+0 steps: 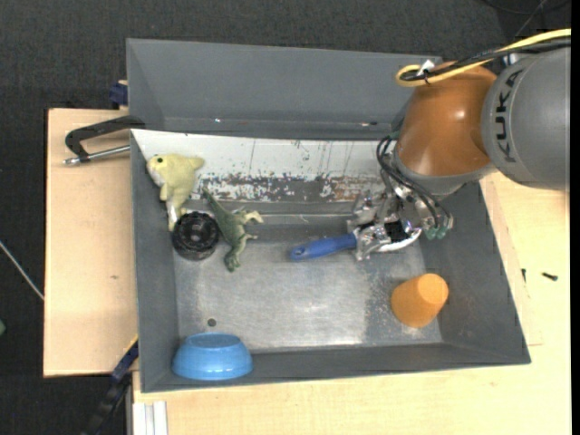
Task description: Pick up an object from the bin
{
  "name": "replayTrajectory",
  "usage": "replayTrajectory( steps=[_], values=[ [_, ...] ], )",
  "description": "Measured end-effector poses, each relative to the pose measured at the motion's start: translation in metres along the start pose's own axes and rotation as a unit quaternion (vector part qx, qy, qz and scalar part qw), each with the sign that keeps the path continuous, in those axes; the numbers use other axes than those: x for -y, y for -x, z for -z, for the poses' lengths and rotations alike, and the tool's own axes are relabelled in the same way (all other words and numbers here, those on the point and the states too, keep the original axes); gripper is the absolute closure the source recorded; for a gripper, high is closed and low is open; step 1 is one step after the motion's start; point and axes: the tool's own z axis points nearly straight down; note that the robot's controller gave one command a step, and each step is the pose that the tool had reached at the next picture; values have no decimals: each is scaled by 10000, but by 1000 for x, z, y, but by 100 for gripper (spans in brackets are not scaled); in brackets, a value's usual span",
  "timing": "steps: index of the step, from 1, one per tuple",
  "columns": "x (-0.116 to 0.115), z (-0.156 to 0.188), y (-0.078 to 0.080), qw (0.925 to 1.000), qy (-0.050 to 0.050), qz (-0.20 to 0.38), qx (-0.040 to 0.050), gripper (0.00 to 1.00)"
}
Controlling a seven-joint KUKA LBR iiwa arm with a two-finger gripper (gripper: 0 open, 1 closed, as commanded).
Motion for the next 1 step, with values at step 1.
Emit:
replayTrajectory(
  steps=[1],
  values=[
    [0,28,2,10000,-1,2,-1,100]
  ],
)
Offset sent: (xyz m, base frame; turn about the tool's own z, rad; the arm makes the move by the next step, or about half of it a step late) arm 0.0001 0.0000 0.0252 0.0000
